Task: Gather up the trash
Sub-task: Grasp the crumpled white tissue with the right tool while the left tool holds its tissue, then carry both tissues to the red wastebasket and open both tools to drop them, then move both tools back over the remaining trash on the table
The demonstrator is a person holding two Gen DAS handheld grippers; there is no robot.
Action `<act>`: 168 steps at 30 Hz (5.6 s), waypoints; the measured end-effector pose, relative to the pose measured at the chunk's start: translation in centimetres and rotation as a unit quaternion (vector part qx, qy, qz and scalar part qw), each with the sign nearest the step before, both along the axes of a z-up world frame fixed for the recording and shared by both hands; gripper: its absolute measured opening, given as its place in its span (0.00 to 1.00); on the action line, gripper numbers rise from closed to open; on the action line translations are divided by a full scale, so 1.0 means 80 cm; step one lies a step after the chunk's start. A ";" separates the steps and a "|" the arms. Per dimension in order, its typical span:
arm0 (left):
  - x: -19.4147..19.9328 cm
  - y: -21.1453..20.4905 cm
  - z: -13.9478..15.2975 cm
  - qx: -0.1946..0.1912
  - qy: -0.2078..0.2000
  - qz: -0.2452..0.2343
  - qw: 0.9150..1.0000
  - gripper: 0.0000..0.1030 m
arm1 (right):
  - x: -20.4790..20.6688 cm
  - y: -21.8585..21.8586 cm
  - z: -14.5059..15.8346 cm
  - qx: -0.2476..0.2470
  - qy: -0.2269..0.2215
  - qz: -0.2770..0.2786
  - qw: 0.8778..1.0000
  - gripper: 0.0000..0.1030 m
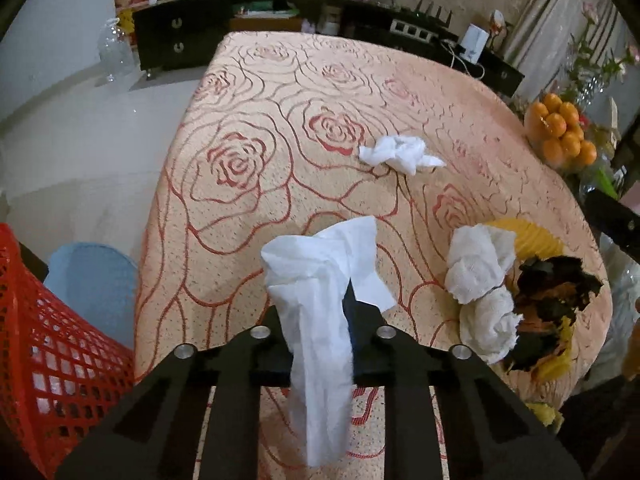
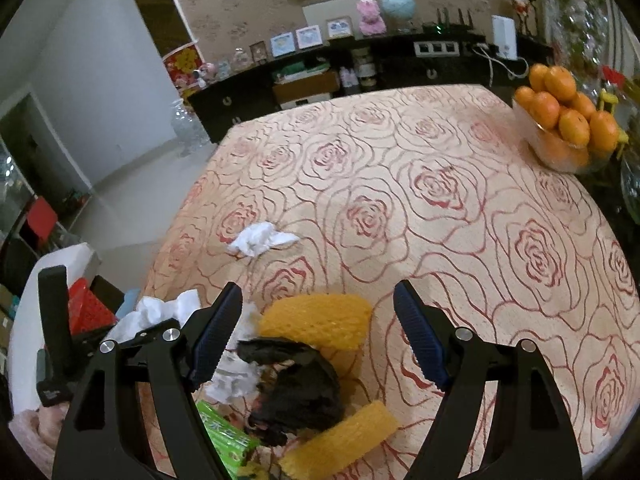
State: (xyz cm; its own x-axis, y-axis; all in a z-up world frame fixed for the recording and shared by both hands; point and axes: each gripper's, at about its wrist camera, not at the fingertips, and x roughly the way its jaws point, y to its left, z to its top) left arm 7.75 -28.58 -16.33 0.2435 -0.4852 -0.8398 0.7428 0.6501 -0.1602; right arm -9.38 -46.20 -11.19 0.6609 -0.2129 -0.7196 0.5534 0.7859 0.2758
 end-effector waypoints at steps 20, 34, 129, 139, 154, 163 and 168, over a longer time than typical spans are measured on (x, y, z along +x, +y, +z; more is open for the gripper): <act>0.007 0.075 0.119 -0.094 -0.105 0.086 0.986 0.14 | 0.173 -0.003 -0.011 -0.031 0.064 0.096 0.993 0.73; 0.005 0.083 0.114 -0.079 -0.113 0.090 0.986 0.14 | 0.237 0.017 -0.074 -0.037 0.151 0.100 0.983 0.58; 0.062 0.304 0.100 0.032 -0.125 0.300 0.945 0.31 | 0.239 0.326 0.061 -0.024 -0.036 0.379 0.925 0.36; 0.065 0.318 0.102 0.024 -0.123 0.313 0.941 0.55 | 0.242 0.325 0.052 0.005 -0.029 0.375 0.927 0.60; 0.058 0.322 0.122 -0.015 -0.141 0.320 0.937 0.77 | 0.230 0.298 0.061 -0.003 -0.037 0.347 0.937 0.61; 0.049 0.314 0.132 -0.033 -0.155 0.314 0.936 0.77 | 0.215 0.269 0.069 -0.022 -0.045 0.316 0.947 0.61; 0.044 0.307 0.137 -0.044 -0.160 0.306 0.937 0.77 | 0.202 0.247 0.074 -0.039 -0.048 0.293 0.954 0.61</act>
State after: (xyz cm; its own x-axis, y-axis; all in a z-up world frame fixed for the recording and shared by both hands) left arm 11.28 -4.01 -5.35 0.7323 -0.2360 -0.6388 0.2537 0.9650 -0.0656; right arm 6.77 -26.40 -5.28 0.7446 0.1635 -0.6472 -0.0127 0.9728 0.2312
